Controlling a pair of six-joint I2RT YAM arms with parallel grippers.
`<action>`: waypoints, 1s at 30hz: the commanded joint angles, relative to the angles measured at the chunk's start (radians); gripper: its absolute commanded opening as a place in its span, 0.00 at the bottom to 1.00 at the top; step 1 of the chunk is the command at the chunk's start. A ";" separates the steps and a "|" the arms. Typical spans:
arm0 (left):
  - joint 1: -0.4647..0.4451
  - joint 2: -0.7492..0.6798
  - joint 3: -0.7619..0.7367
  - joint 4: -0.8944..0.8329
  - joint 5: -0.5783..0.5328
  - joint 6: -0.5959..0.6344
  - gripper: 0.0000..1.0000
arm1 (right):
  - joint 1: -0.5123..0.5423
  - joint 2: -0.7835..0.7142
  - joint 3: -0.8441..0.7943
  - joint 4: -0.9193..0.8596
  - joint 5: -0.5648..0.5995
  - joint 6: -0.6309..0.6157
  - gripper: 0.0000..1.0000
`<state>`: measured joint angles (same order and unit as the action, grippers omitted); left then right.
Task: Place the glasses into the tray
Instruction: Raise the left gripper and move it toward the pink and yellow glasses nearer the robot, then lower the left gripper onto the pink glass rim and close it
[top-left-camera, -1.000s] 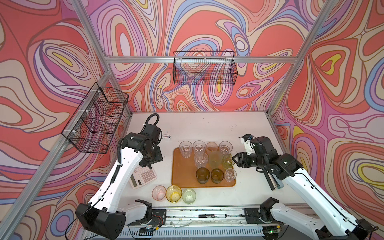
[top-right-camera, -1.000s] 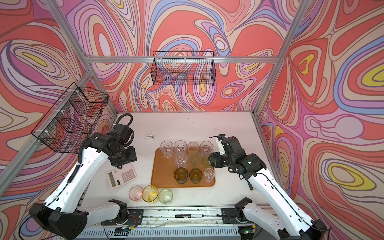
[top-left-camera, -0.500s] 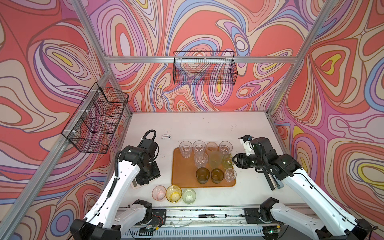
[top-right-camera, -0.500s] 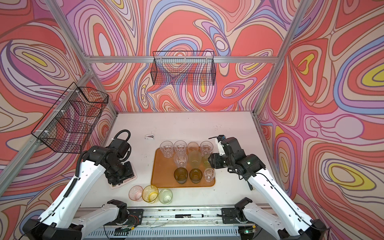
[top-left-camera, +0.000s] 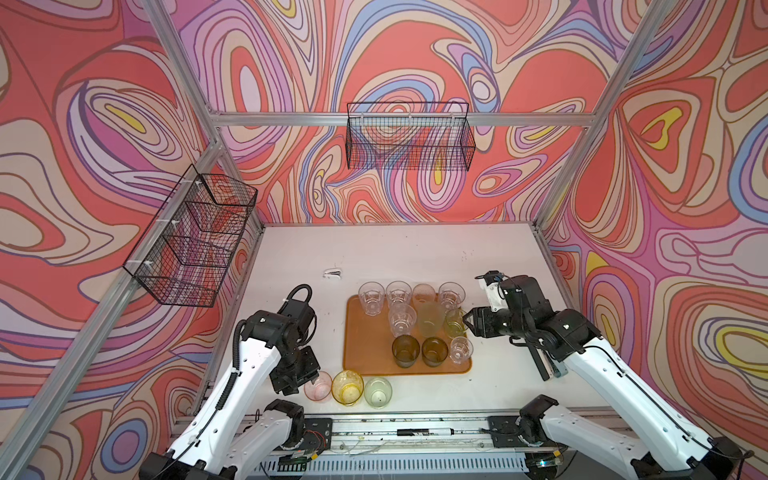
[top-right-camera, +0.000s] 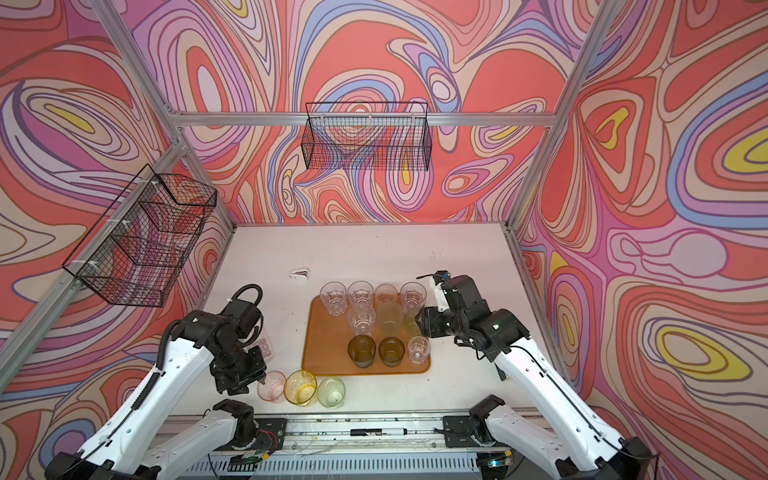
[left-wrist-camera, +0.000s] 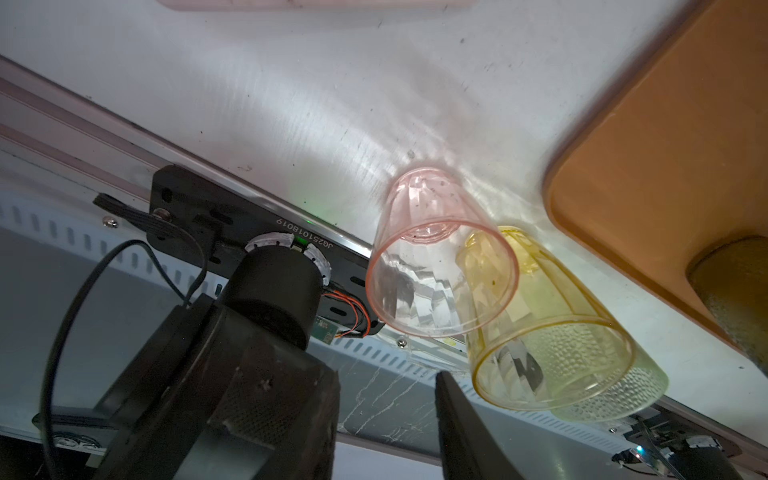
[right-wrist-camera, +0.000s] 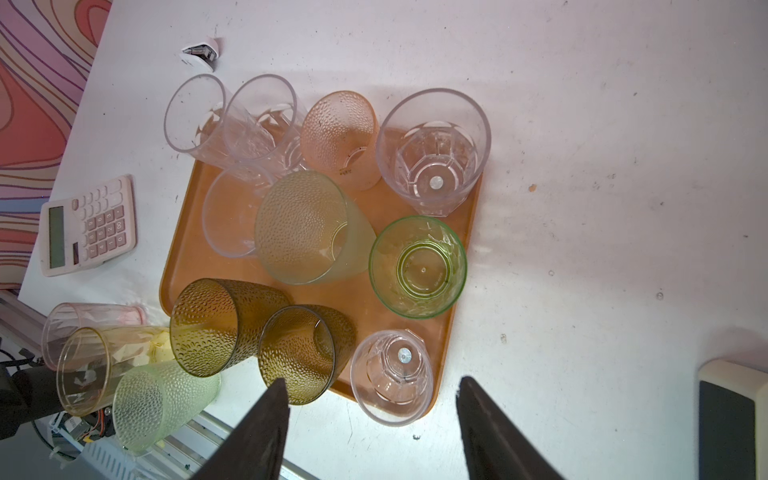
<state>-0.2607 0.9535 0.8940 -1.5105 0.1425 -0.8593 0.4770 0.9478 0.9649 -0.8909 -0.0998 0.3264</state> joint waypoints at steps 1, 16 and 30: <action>0.004 -0.022 -0.042 -0.028 0.013 -0.055 0.41 | -0.003 -0.012 -0.016 0.013 0.013 -0.004 0.67; 0.003 -0.015 -0.120 0.032 0.025 -0.116 0.36 | -0.002 -0.016 -0.022 0.016 0.022 -0.006 0.67; 0.004 -0.026 -0.172 0.066 0.024 -0.243 0.33 | -0.003 -0.033 -0.032 0.033 0.013 -0.013 0.67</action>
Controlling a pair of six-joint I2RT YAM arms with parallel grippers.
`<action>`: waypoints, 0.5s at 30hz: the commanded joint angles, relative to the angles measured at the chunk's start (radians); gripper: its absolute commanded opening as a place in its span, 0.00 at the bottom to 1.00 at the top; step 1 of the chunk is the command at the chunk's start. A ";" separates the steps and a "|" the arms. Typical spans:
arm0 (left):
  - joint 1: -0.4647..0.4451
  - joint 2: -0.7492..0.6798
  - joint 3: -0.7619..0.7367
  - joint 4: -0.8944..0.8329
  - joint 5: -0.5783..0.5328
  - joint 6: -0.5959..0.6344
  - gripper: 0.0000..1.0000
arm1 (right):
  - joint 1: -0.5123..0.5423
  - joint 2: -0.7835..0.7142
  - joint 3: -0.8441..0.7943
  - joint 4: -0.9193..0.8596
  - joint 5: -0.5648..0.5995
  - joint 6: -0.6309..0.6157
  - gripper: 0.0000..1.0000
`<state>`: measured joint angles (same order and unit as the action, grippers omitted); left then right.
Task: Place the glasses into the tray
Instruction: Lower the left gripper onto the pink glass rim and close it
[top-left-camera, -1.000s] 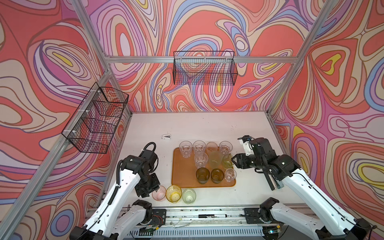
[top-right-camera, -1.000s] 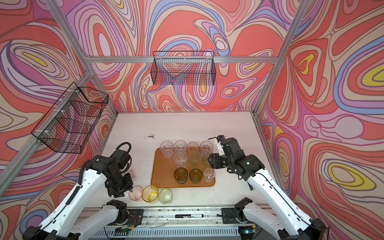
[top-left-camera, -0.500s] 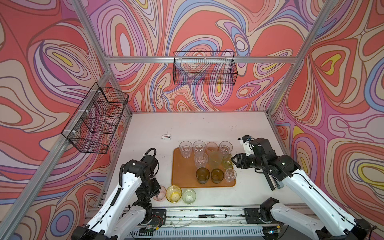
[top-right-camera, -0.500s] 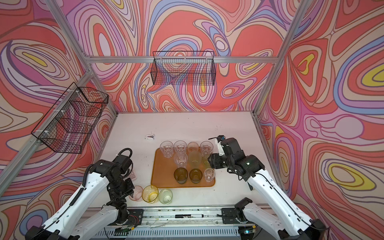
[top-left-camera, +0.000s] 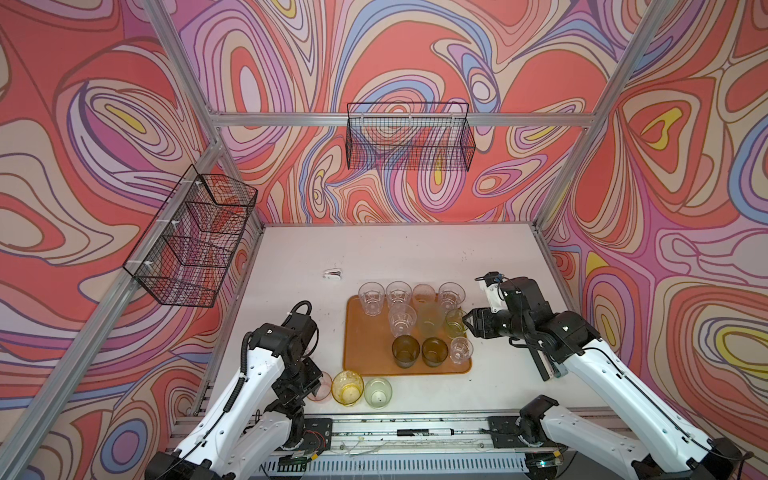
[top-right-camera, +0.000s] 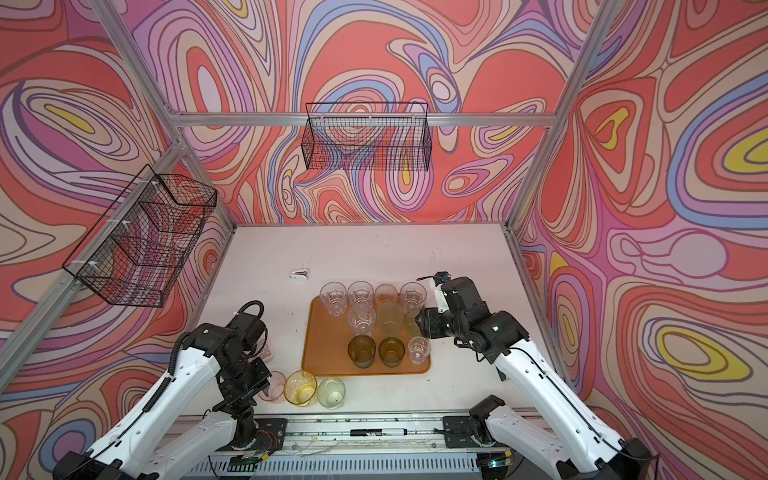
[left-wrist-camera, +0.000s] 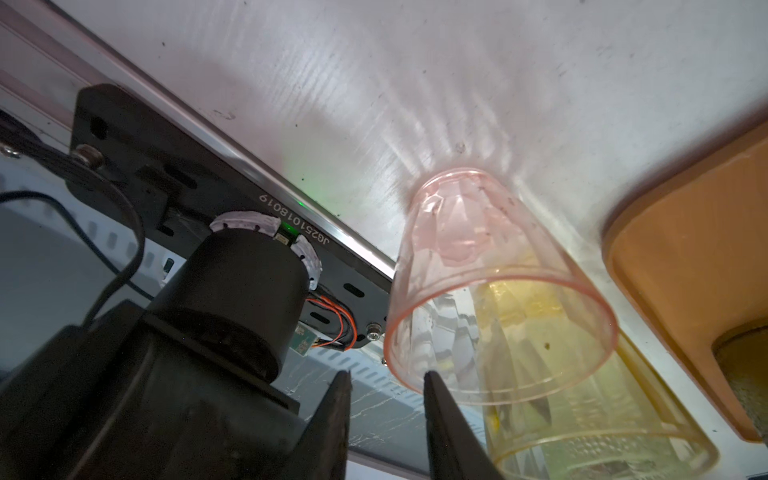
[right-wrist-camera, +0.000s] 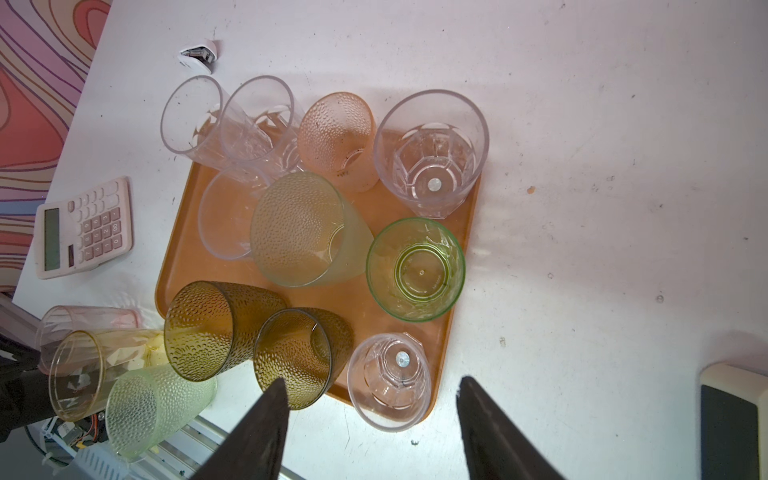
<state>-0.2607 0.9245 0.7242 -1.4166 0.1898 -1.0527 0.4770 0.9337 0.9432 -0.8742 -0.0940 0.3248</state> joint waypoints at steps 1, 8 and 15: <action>0.003 0.007 -0.002 -0.028 -0.025 -0.053 0.33 | -0.003 -0.019 -0.010 0.015 0.008 -0.013 0.67; 0.003 0.015 -0.037 0.003 -0.019 -0.084 0.31 | -0.003 -0.019 -0.010 0.021 0.004 -0.015 0.67; 0.004 0.028 -0.053 0.040 -0.024 -0.106 0.27 | -0.003 -0.040 -0.010 0.023 0.001 -0.017 0.67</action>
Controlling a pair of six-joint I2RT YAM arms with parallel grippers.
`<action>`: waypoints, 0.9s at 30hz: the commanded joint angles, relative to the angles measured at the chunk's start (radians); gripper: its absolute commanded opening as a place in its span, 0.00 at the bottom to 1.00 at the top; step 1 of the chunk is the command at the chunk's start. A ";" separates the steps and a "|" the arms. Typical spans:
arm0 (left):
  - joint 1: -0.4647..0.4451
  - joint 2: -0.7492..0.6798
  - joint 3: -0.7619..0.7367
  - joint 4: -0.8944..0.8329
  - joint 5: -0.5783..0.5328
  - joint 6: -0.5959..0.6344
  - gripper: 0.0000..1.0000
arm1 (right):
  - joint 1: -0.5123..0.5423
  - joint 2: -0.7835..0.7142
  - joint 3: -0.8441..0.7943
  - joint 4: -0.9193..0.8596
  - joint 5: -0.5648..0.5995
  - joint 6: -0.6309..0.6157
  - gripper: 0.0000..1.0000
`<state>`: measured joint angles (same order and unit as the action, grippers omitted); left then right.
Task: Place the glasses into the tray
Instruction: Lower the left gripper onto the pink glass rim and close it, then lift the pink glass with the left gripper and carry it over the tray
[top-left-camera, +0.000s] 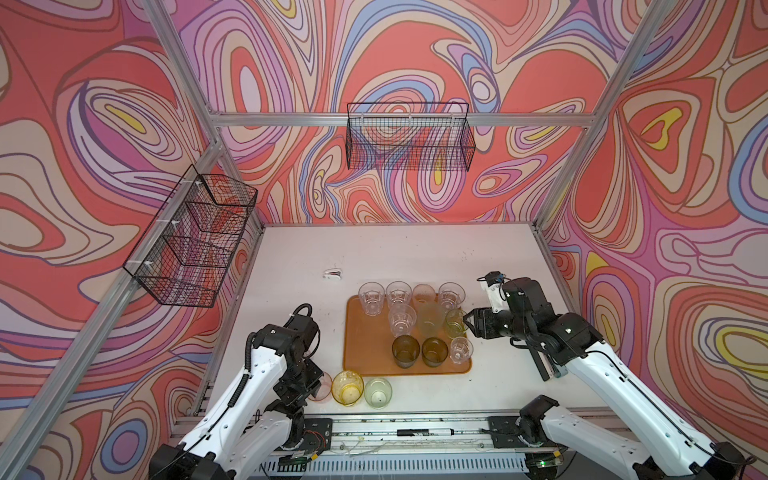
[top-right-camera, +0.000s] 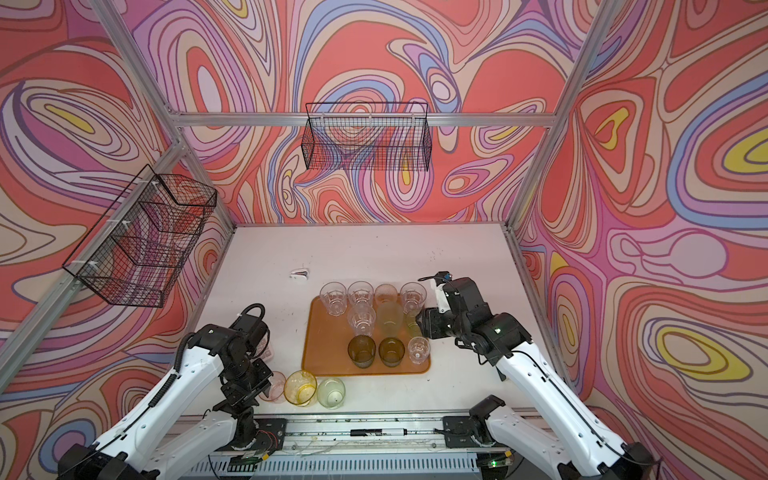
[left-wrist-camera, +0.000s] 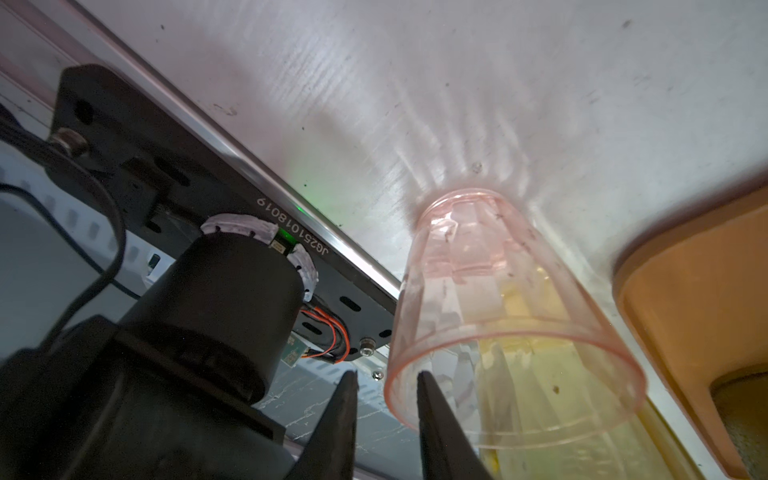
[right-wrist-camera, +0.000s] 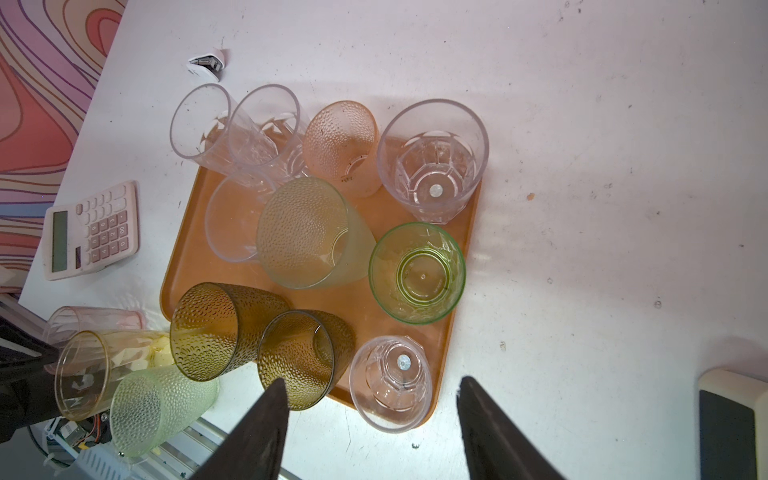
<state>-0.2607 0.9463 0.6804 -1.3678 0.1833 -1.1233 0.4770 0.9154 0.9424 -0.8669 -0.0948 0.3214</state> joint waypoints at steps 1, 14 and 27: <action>0.004 0.012 -0.012 -0.003 -0.016 -0.034 0.27 | -0.002 -0.025 -0.009 0.018 0.003 -0.014 0.67; 0.004 0.011 -0.027 0.018 -0.031 -0.057 0.19 | -0.003 -0.030 -0.011 0.020 -0.005 -0.017 0.67; 0.003 -0.005 -0.013 0.015 -0.045 -0.083 0.12 | -0.002 -0.035 -0.011 0.019 -0.005 -0.017 0.67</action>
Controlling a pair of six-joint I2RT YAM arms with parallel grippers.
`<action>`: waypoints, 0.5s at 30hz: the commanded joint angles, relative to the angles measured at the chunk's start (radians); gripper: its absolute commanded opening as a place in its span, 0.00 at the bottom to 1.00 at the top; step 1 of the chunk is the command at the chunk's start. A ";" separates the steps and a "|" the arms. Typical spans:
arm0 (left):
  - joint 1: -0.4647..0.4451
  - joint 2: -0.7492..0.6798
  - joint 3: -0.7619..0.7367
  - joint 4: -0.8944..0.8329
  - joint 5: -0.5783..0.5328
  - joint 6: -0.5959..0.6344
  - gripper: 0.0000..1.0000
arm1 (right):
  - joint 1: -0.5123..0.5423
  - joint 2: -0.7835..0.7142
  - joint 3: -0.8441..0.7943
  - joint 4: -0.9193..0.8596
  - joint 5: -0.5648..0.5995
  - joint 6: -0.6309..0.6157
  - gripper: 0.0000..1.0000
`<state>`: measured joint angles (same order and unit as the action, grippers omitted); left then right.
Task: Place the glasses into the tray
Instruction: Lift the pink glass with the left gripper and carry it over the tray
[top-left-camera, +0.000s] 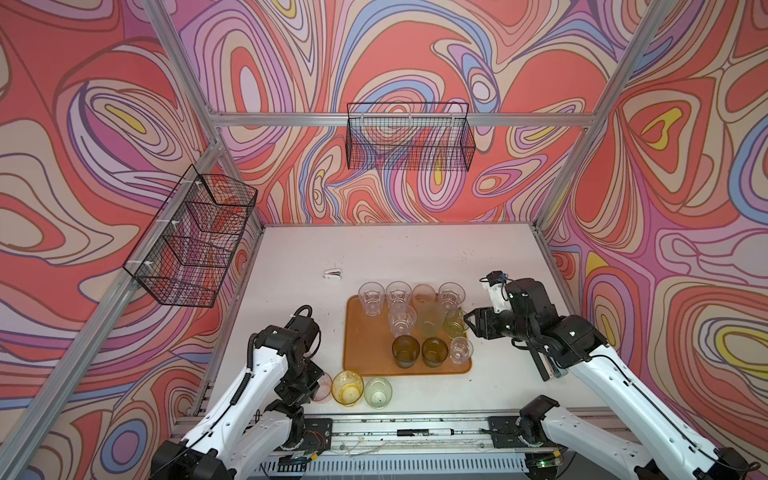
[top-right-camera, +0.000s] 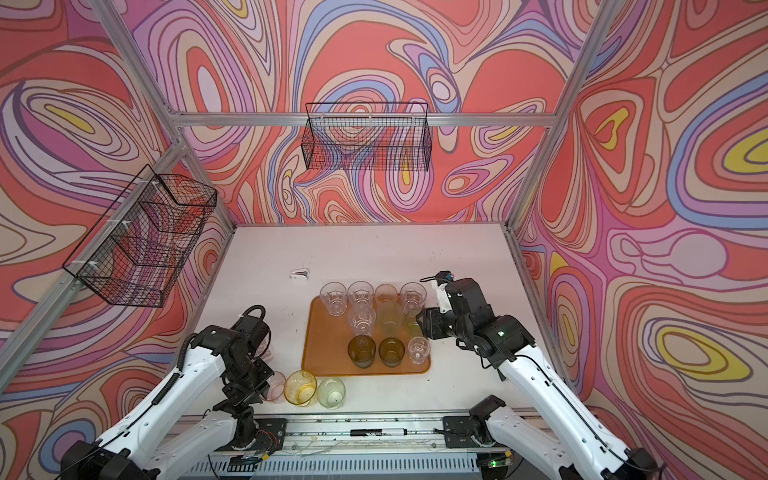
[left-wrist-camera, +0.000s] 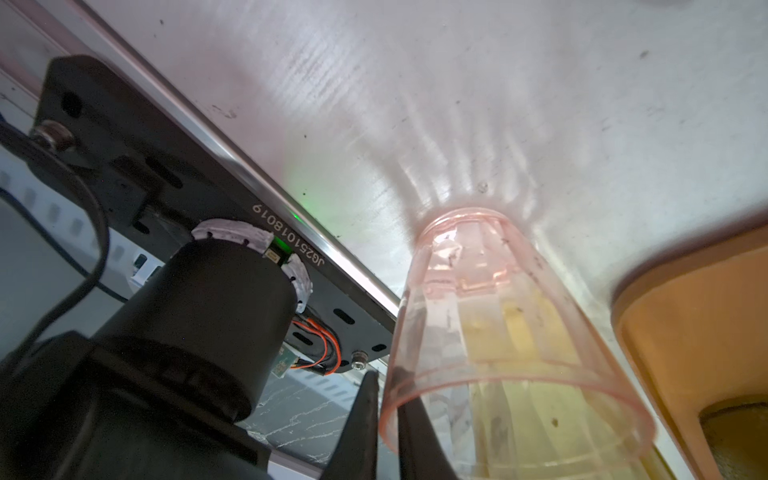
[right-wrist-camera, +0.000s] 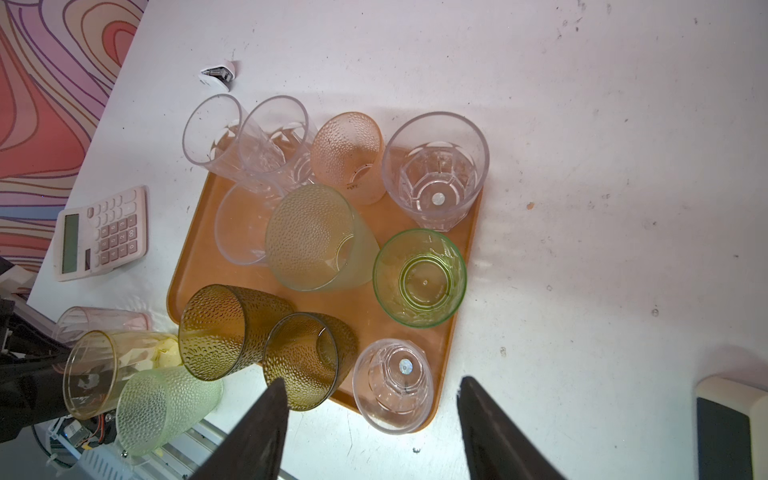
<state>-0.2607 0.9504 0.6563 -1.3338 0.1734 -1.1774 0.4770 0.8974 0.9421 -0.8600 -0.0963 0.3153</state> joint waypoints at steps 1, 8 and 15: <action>0.003 -0.008 0.015 -0.021 -0.038 -0.028 0.11 | -0.002 -0.017 -0.009 0.013 -0.004 -0.010 0.68; 0.004 0.011 0.057 -0.039 -0.072 -0.024 0.06 | -0.002 -0.017 -0.010 0.014 -0.005 -0.011 0.67; 0.010 0.030 0.092 -0.055 -0.106 -0.009 0.00 | -0.002 -0.018 -0.011 0.015 -0.003 -0.011 0.68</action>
<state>-0.2607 0.9718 0.7151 -1.3403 0.1135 -1.1816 0.4770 0.8909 0.9421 -0.8600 -0.0982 0.3149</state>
